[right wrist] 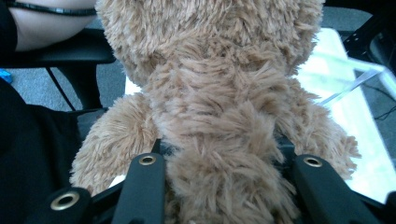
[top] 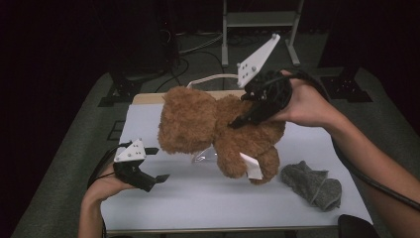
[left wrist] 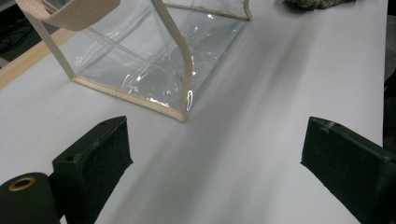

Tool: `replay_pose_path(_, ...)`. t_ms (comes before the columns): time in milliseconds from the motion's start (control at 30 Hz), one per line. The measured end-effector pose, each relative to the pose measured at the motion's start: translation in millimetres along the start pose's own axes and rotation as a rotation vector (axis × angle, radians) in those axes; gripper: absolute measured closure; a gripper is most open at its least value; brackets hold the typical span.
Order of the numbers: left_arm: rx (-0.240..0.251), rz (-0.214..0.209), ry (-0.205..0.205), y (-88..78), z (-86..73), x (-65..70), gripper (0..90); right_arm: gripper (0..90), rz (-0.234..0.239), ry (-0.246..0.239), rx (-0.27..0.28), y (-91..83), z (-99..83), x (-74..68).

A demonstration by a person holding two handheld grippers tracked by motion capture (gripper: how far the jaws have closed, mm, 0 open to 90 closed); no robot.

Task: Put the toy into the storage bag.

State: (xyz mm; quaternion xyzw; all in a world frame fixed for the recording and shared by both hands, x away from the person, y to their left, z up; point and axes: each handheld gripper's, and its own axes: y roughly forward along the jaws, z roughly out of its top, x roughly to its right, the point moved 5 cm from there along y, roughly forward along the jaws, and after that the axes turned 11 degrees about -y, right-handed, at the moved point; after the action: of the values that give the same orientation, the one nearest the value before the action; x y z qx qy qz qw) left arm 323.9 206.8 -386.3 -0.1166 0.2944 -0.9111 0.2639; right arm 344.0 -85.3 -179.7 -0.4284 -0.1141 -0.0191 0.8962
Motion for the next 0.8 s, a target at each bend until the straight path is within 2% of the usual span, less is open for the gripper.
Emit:
replay_pose_path(233,-0.002,-0.004,-0.005,0.9,-1.0,-0.8,7.3,60.5,-0.041,-0.006,-0.011,-19.7,25.2,25.0)
replay_pose_path(400,0.0,-0.002,-0.008,0.9,-1.8,-2.1,7.3,60.6,-0.044,0.005,-0.027,-24.1,36.5,44.9)
replay_pose_path(800,0.004,-0.002,-0.011,-1.1,-2.8,-3.0,7.3,60.5,-0.06,0.064,-0.05,-17.7,38.5,96.5)
